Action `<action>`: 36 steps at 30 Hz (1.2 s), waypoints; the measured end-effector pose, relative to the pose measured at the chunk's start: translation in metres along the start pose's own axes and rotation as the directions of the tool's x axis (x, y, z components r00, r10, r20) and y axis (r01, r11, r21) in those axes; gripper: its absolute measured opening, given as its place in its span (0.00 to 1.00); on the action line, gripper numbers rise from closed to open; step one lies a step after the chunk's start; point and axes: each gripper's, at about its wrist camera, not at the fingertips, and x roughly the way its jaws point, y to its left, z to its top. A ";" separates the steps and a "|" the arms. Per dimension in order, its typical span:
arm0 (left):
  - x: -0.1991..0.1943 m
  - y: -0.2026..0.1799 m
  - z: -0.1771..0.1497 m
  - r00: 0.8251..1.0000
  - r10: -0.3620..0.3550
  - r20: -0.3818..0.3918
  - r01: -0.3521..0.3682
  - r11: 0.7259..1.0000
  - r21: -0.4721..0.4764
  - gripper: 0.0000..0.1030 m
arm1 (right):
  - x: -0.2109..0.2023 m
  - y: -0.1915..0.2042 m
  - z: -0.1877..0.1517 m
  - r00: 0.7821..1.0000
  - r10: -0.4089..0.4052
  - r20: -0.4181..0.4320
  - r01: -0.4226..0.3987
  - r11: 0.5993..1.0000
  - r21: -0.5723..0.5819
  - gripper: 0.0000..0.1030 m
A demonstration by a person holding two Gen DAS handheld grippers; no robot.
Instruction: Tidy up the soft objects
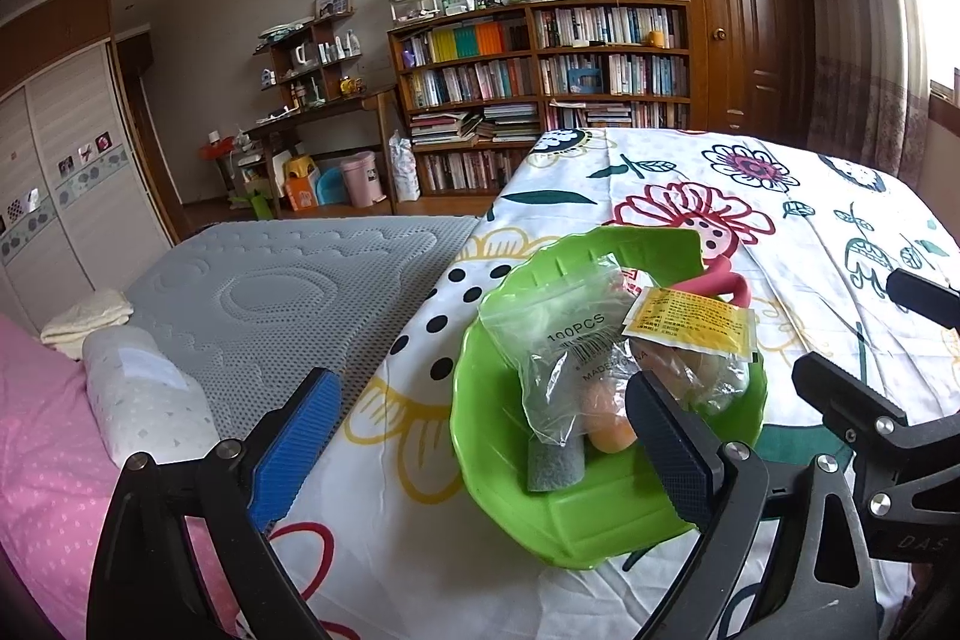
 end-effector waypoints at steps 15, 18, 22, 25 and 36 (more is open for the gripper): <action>0.007 0.011 -0.016 0.998 0.041 -0.040 -0.041 0.999 0.007 0.94 | 0.013 0.022 -0.003 0.990 0.104 -0.098 -0.109 0.993 -0.054 1.00; 0.009 0.011 -0.017 0.998 0.045 -0.046 -0.045 0.999 0.010 0.94 | 0.016 0.024 -0.004 0.985 0.122 -0.119 -0.129 0.991 -0.047 1.00; 0.010 0.012 -0.018 0.998 0.052 -0.046 -0.051 0.999 0.011 0.94 | 0.018 0.027 -0.005 0.985 0.119 -0.125 -0.126 0.991 -0.054 1.00; 0.012 0.014 -0.018 0.997 0.057 -0.048 -0.057 0.998 0.010 0.94 | 0.018 0.028 -0.005 0.984 0.123 -0.129 -0.131 0.990 -0.058 1.00; 0.015 0.015 -0.018 0.997 0.061 -0.052 -0.061 0.998 0.009 0.94 | 0.018 0.036 -0.005 0.983 0.118 -0.138 -0.131 0.987 -0.089 1.00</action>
